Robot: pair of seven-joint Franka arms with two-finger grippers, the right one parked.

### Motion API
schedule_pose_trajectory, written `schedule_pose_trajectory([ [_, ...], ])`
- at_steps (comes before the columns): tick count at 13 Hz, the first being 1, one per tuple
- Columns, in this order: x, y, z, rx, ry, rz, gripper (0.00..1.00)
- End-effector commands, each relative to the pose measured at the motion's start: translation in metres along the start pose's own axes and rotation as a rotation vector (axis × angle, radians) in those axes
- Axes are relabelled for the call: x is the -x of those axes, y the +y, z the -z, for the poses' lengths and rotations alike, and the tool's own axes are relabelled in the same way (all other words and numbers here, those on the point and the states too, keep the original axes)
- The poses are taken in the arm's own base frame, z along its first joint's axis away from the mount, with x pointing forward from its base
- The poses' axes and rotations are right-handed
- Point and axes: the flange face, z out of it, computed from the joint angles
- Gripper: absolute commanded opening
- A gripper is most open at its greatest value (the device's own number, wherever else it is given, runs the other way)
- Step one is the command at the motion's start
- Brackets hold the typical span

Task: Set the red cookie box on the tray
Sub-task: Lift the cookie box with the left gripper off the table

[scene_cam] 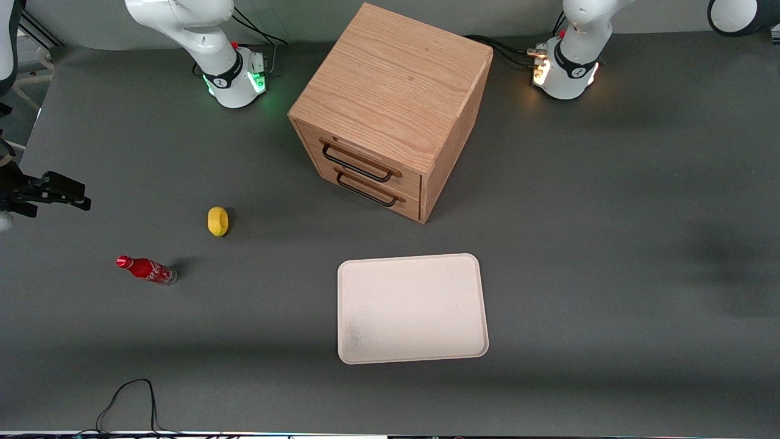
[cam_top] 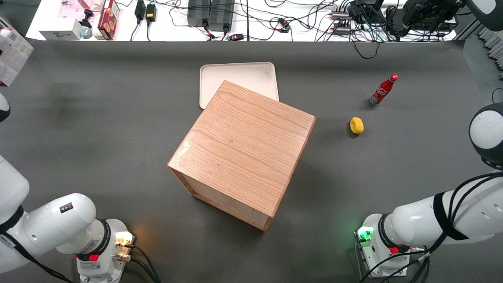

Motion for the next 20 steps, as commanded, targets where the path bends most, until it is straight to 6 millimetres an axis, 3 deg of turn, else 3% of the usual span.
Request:
schedule_pose_trajectory([
  [1,0.000,0.011,0.014,-0.012,-0.011,0.025,0.00],
  [3,-0.002,0.019,0.013,0.002,-0.021,0.013,0.00],
  [4,-0.011,0.039,0.012,0.021,-0.040,-0.014,0.00],
  [6,-0.039,0.112,0.016,0.036,-0.093,-0.096,0.00],
  [9,-0.059,0.221,0.027,0.041,-0.148,-0.039,0.00],
  [15,-0.071,0.416,0.056,0.013,-0.140,0.178,0.00],
  [20,-0.069,0.568,0.047,0.016,-0.099,0.250,0.00],
])
